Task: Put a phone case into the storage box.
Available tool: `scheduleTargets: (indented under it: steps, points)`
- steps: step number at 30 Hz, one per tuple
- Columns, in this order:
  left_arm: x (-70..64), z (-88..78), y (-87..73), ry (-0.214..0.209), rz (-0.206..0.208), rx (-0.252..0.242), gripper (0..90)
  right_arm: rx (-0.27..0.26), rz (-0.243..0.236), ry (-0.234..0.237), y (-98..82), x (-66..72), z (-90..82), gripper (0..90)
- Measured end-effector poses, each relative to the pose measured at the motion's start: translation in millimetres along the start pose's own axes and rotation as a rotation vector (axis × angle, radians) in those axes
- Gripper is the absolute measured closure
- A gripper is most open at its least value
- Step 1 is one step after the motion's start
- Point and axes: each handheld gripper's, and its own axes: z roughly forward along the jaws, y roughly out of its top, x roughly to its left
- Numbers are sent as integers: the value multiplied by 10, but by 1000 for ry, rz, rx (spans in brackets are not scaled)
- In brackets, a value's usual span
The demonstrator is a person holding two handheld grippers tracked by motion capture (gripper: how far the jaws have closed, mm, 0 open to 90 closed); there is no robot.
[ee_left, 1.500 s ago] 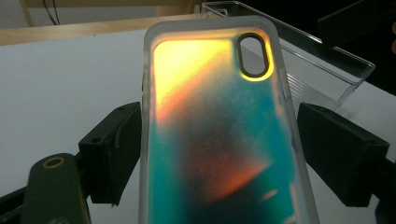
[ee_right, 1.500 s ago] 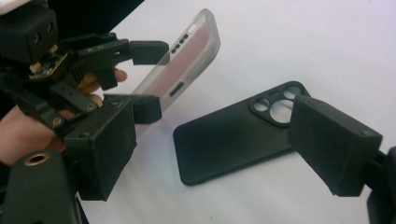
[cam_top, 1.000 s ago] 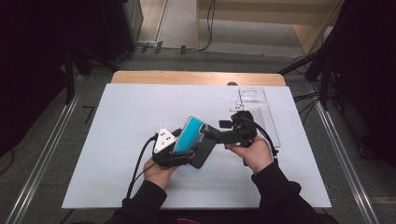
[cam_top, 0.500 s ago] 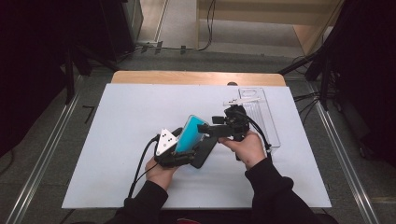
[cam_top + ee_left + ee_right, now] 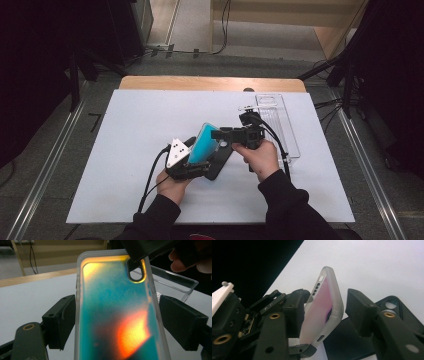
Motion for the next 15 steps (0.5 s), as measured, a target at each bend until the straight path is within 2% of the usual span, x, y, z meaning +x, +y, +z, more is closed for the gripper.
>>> scheduleTargets:
  steps: [3, 5, 15]
  points:
    - [-2, -4, 8, -12, -20, -3, 169, 1, 39, 12, 9, -23, -7, 650]
    - [-2, -8, 12, -19, -28, -5, 169, 1, 42, 12, 11, -29, -21, 741]
    - [-30, -16, 30, -22, -14, -12, 167, 0, 68, 32, 17, -37, -76, 770]
